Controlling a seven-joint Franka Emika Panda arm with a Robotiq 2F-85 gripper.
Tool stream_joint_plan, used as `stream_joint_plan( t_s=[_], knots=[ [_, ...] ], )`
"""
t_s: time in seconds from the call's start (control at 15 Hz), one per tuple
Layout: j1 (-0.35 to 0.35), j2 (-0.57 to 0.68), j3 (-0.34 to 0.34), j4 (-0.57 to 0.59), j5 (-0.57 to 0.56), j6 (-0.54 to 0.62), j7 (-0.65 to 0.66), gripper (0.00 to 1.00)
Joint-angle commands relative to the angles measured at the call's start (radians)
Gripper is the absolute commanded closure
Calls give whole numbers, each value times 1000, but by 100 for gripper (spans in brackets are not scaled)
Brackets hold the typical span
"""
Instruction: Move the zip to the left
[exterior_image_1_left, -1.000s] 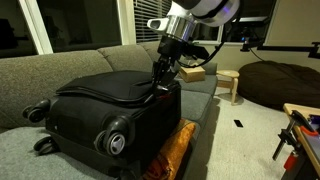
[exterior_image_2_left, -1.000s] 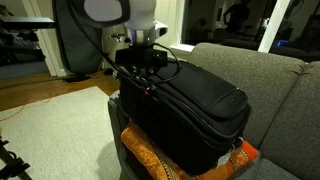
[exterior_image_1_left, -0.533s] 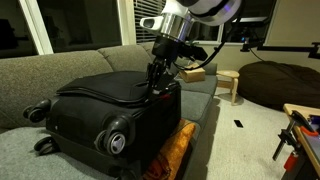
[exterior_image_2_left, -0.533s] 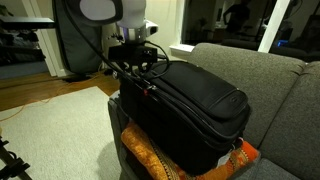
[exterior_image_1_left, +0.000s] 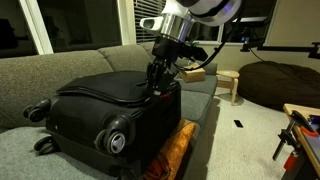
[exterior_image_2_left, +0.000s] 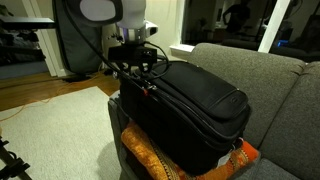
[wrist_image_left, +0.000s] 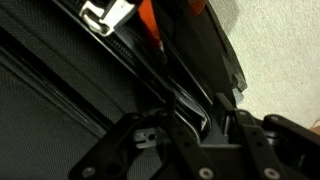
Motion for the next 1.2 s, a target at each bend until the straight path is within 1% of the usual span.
stream_joint_plan(
  t_s=[0.0,0.4,0.47,0.53,0.8,0.87,0.93,1.13],
  knots=[
    [-1,0,1,1,-5,-2,6,56],
    [-1,0,1,1,-5,-2,6,56],
    [-3,0,2,0,-1,-1,2,31],
    [-5,-4,3,-4,3,6,0,30],
    [-6,-14,0,-21,10,39,5,6],
    [-7,-16,-1,-24,12,44,6,2],
    [-10,-21,-2,-27,17,53,6,0],
    [-11,-31,-5,-40,23,75,14,0]
  ],
)
